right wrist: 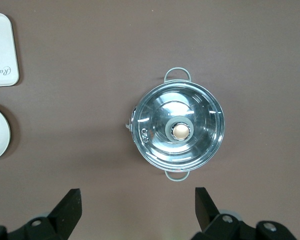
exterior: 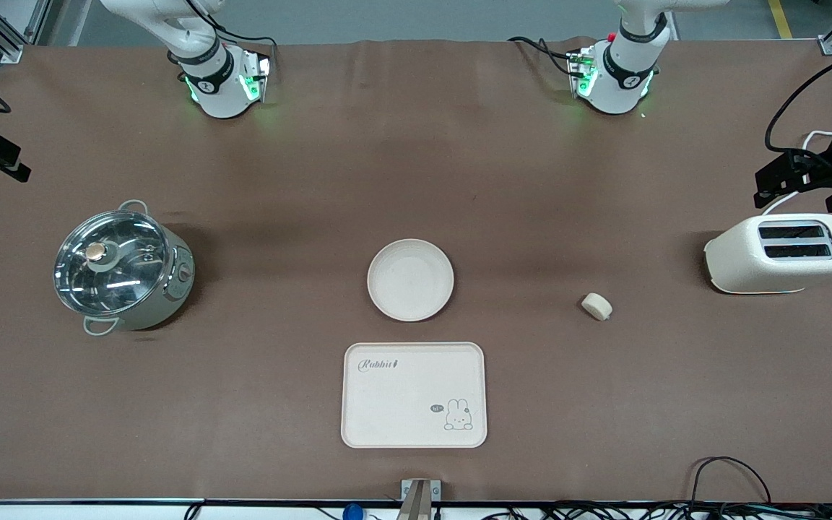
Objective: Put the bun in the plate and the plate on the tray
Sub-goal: 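Reach the left gripper to the cream bun and grasp it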
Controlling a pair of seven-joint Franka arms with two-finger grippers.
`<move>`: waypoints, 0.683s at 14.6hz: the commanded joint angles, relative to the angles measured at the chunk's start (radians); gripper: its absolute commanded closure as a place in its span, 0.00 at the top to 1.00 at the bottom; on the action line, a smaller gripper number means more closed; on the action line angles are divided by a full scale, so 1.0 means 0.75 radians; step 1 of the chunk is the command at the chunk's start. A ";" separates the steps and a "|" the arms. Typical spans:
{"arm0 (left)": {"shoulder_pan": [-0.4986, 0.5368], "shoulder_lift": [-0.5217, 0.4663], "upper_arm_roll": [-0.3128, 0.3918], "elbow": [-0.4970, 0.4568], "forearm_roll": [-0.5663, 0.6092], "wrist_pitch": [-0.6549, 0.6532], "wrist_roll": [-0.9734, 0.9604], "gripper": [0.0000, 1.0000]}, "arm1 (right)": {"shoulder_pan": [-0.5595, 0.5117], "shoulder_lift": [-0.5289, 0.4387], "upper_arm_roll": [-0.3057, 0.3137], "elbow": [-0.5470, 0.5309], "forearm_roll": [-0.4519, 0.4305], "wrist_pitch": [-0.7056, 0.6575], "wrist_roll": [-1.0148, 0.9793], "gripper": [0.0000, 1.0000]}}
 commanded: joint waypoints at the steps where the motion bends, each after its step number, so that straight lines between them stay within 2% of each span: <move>1: 0.002 0.007 0.000 0.032 0.023 -0.022 0.034 1.00 | 0.003 0.005 0.001 0.002 -0.013 0.007 -0.004 1.00; 5: -0.019 0.025 -0.008 0.009 0.021 -0.022 0.005 1.00 | 0.007 0.005 0.001 0.004 0.001 0.005 -0.010 1.00; 7: -0.055 0.155 -0.043 -0.068 0.017 -0.016 -0.007 1.00 | 0.011 0.005 0.001 0.006 0.007 0.001 -0.008 1.00; 8: -0.074 0.217 -0.047 -0.121 0.009 0.040 -0.060 1.00 | 0.017 0.005 0.005 0.006 0.009 -0.009 -0.008 1.00; 10: -0.125 0.329 -0.053 -0.238 0.007 0.291 -0.162 1.00 | 0.090 0.005 0.005 0.006 0.007 -0.007 0.005 1.00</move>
